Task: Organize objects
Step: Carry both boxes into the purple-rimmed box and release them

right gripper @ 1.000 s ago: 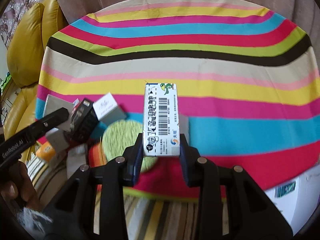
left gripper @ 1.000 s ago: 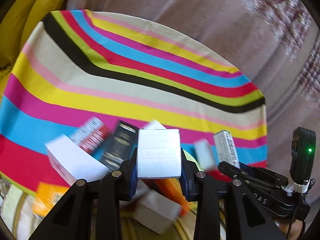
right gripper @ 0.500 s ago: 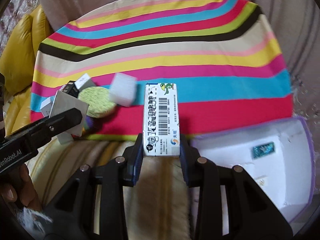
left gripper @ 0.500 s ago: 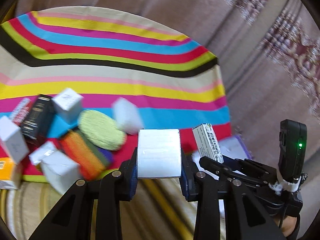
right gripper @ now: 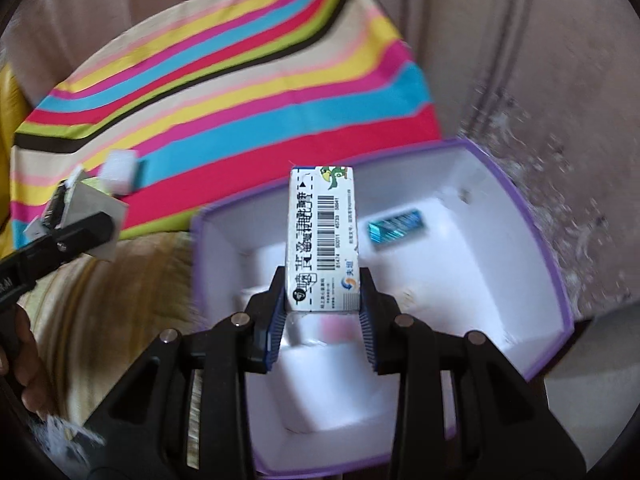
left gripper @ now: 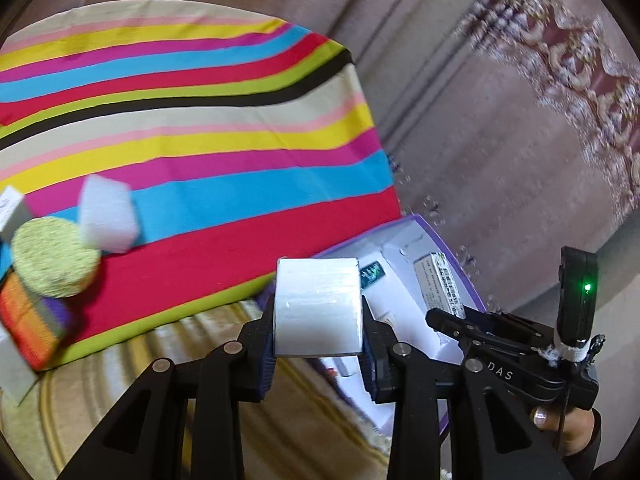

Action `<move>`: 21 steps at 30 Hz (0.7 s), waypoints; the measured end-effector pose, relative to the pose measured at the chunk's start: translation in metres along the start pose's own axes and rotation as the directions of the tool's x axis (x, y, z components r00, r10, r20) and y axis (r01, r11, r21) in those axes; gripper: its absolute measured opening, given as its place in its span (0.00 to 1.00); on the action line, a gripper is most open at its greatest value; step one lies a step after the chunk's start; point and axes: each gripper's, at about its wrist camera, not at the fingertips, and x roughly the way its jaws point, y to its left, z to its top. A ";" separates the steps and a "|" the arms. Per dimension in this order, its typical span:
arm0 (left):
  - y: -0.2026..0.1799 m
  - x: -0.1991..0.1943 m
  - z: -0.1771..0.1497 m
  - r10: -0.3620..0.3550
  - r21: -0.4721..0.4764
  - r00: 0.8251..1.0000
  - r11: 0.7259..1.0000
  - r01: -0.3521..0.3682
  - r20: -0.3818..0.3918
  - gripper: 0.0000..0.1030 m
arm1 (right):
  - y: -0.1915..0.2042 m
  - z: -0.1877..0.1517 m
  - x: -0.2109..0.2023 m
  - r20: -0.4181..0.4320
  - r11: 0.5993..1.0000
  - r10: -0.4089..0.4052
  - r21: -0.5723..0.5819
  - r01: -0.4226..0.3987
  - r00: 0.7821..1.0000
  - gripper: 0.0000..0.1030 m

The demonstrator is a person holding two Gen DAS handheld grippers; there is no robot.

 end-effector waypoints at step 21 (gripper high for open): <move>-0.008 0.020 0.008 -0.040 -0.029 0.999 0.999 0.039 -0.007 0.52 | -0.030 -0.013 0.005 -0.035 0.998 -0.039 0.050 0.041 0.999 0.67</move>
